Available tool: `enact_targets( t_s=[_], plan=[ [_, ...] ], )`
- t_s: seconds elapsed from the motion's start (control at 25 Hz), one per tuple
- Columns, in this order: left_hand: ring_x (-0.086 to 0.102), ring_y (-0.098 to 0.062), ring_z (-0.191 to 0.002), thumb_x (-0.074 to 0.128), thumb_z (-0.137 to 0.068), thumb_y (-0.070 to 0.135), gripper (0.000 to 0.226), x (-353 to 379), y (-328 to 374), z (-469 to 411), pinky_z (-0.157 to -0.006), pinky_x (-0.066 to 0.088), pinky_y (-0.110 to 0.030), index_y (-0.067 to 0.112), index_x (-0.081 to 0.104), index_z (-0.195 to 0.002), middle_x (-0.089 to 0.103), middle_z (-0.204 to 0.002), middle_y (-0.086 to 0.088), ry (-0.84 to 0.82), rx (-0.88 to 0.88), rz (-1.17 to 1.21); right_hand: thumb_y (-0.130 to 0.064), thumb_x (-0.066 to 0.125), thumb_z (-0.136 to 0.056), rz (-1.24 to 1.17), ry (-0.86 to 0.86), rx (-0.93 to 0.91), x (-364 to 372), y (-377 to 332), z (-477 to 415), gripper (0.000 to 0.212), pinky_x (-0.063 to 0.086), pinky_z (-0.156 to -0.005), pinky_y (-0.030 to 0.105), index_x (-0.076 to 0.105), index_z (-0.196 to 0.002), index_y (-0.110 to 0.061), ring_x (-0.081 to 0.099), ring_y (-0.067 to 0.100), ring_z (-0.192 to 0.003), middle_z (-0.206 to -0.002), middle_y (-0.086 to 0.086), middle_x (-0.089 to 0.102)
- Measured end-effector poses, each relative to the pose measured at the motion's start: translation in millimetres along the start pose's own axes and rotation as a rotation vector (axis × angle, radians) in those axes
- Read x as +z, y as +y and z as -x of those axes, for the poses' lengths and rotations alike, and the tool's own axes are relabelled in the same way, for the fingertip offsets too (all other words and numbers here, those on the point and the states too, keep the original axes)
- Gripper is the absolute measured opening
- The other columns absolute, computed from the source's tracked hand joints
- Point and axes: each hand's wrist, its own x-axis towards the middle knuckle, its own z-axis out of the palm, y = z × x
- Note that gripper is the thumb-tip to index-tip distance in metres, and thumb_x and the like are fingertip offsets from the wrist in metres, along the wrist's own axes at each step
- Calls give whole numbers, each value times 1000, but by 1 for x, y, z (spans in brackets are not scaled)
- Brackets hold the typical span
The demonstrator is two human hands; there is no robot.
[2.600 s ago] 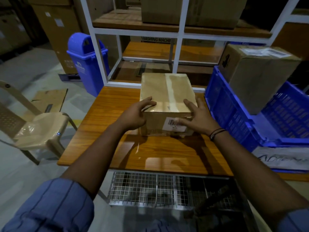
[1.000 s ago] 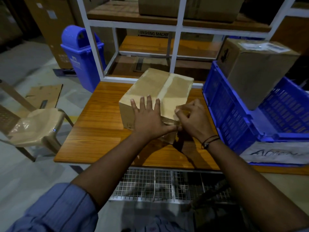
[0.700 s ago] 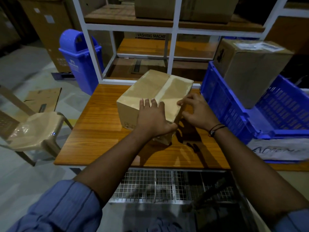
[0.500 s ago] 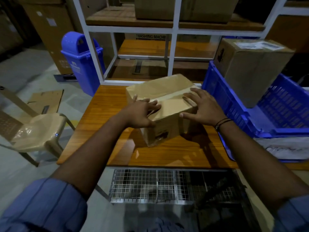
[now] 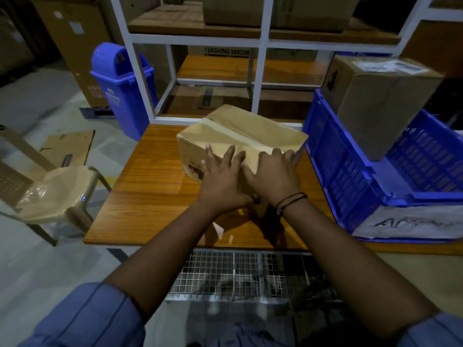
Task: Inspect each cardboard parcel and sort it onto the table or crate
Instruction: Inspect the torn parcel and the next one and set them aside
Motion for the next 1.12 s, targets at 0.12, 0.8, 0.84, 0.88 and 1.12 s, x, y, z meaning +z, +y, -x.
enact_targets(
  t_s=[0.12, 0.8, 0.84, 0.88, 1.12],
  plan=[
    [2, -53, -155, 52, -63, 90, 112, 11, 11, -7, -114, -21, -72, 28, 35, -154, 26, -165, -10, 85, -8, 41, -34, 42, -107, -108, 71, -93, -8, -3, 4, 38, 22, -109, 47, 62, -129, -10, 54, 33, -122, -125, 13, 65],
    [43, -20, -145, 89, -77, 43, 75, -1, -31, -10, -109, 46, -41, 40, 58, -145, 41, -162, 10, 225, 54, 341, -70, 70, -82, -94, -31, -156, 45, 70, -25, 101, 32, -116, 63, 17, -162, -38, 2, 34, -158, -172, 4, 8],
    [45, -20, -144, 89, -77, 42, 74, -1, -31, -12, -108, 48, -42, 39, 59, -144, 43, -161, 10, 239, 64, 355, -68, 71, -83, -91, -16, -156, 46, 69, -25, 99, 33, -115, 62, 19, -162, -38, 3, 35, -158, -172, 4, 10],
    [47, -20, -143, 89, -77, 42, 72, -1, -31, -13, -107, 50, -43, 38, 60, -144, 45, -161, 10, 243, 74, 363, -67, 71, -84, -87, -3, -157, 47, 68, -25, 97, 34, -115, 62, 21, -161, -38, 5, 35, -158, -171, 5, 13],
    [34, -17, -145, 88, -79, 42, 79, 12, -36, -5, -104, 48, -31, 36, 51, -149, 27, -167, 1, 337, -21, 444, -56, 90, -69, -449, 202, -18, 70, 70, -16, 119, 45, -113, 51, 21, -161, -24, 30, 34, -147, -162, 13, 17]
  ],
)
